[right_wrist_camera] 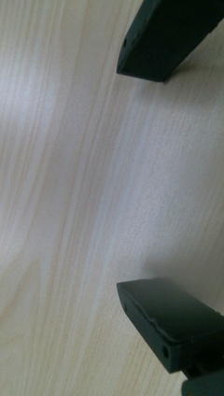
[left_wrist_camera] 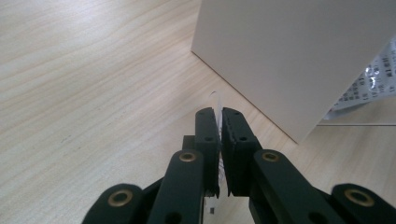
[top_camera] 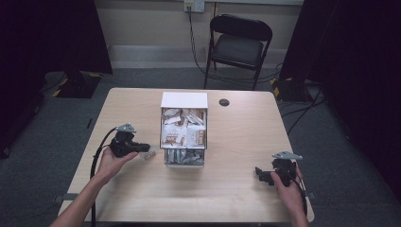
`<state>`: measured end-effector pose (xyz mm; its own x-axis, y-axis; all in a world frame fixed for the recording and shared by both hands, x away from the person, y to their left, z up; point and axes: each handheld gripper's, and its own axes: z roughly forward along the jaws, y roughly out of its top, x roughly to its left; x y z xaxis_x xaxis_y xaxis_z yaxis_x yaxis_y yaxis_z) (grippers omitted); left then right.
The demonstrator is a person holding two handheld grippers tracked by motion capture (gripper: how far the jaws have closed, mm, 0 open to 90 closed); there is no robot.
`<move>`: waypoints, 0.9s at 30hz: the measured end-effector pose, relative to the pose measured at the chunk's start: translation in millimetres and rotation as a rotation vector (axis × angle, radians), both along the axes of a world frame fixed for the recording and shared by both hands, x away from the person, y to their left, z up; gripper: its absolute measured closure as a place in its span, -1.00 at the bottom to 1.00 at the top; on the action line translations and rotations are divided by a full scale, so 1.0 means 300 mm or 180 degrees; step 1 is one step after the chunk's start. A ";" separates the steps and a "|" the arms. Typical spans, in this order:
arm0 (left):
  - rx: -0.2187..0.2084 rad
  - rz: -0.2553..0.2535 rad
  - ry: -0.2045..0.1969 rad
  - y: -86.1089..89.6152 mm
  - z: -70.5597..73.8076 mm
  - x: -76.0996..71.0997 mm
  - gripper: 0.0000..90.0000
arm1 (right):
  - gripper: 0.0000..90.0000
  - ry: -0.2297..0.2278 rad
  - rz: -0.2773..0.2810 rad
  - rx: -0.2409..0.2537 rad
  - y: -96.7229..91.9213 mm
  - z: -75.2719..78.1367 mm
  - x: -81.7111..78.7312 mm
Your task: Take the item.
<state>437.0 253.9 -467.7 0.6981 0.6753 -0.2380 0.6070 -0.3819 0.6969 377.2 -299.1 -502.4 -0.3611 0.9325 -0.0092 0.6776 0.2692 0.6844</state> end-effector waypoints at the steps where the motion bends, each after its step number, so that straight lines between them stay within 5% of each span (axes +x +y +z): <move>1: 0.0013 0.0031 -0.0033 0.001 0.000 0.000 0.86 | -1.00 -0.0001 0.0000 0.0000 0.000 0.000 0.000; 15: 0.0018 0.0322 -0.0016 0.038 -0.009 0.014 0.18 | -1.00 -0.0002 -0.0002 -0.0002 0.000 0.000 0.000; 27: 0.0067 0.0292 -0.0088 0.087 0.054 -0.027 -0.48 | -1.00 -0.0005 -0.0004 -0.0004 0.000 0.000 -0.001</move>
<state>429.0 279.9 -451.4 0.6391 0.7414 -0.2045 0.6208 -0.3403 0.7062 376.9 -299.0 -502.5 -0.3599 0.9329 -0.0110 0.6769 0.2692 0.6851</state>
